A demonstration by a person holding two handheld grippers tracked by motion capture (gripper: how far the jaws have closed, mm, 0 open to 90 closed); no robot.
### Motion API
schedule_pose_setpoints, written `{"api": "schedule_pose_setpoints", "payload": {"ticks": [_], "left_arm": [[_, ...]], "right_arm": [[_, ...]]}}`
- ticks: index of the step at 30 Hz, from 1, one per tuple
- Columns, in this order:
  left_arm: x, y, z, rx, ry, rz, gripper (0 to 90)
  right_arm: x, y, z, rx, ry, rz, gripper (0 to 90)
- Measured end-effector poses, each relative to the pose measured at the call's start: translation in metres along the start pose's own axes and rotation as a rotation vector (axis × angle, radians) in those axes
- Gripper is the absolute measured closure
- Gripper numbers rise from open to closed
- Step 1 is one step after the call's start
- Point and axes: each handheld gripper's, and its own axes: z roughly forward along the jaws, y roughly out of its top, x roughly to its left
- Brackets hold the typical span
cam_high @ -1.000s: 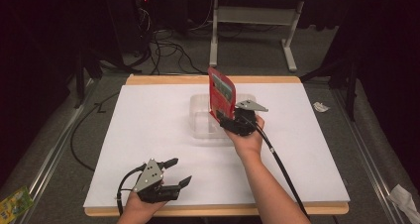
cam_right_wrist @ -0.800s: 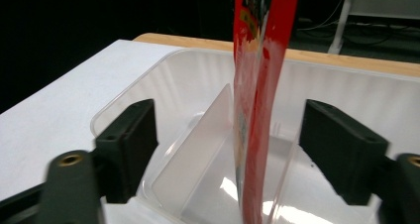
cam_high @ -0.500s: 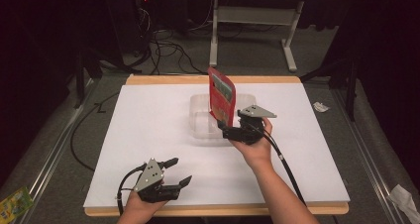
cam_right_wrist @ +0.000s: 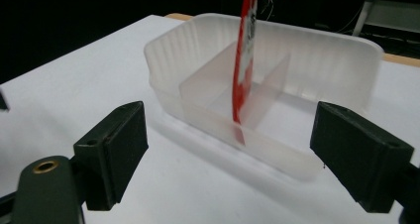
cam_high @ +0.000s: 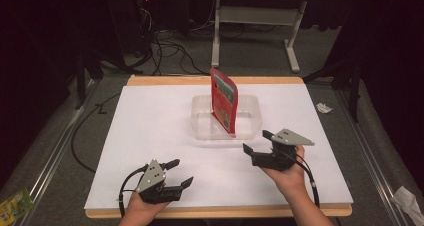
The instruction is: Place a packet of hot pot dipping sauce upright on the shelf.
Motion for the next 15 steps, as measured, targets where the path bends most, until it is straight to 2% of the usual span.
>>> {"api": "schedule_pose_setpoints", "payload": {"ticks": [1,3,8,10,12,15], "left_arm": [[0.000,0.000,0.000,0.003,0.001,0.001,29.5],[-0.001,0.000,0.002,0.006,0.000,0.000,29.5],[-0.002,-0.001,0.006,0.015,-0.006,-0.011,29.3],[-0.004,-0.002,0.008,0.024,-0.008,-0.011,29.3],[-0.005,-0.002,0.009,0.028,-0.009,-0.010,29.2],[-0.006,-0.001,0.012,0.033,-0.010,-0.013,29.1]], "right_arm": [[0.000,0.000,0.000,0.000,0.000,0.000,15.0],[-0.006,-0.013,-0.019,0.001,-0.015,-0.010,15.0],[-0.020,-0.040,-0.051,0.014,-0.057,-0.018,14.9],[-0.028,-0.055,-0.064,0.016,-0.078,-0.023,15.2],[-0.036,-0.067,-0.069,0.034,-0.079,0.000,15.1],[-0.039,-0.068,-0.070,0.030,-0.085,0.010,15.0]]}}
